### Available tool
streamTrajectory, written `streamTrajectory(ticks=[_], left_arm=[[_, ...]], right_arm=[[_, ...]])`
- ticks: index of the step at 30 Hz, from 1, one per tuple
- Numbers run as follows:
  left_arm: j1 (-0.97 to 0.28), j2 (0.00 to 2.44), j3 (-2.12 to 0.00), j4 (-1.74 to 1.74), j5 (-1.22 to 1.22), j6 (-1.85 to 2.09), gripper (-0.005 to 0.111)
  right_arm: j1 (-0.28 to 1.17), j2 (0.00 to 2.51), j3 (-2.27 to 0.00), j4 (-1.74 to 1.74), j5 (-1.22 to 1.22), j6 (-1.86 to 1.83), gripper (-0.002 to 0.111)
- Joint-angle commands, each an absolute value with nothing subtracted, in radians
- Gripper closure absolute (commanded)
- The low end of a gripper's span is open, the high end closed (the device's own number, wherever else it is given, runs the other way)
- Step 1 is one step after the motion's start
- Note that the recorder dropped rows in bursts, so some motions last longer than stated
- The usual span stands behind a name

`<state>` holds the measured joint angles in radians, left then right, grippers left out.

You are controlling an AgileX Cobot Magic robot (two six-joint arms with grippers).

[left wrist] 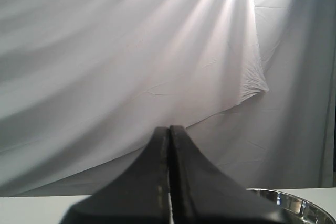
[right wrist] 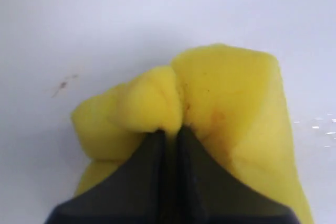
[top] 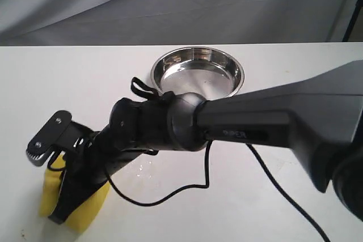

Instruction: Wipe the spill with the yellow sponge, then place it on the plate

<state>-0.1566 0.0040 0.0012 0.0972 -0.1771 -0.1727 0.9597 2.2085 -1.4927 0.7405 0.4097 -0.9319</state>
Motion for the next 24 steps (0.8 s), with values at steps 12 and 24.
streamTrajectory(ticks=[12,24], left_arm=[[-0.162,0.000,0.000,0.093,-0.184,-0.172,0.107],[-0.162,0.000,0.000,0.093,-0.184,-0.173,0.107]], right_arm=[[0.639,2.226,-1.480,0.649,1.070,-0.889,0.108],[0.875,2.226,-1.480,0.682,0.872,-0.896,0.108]])
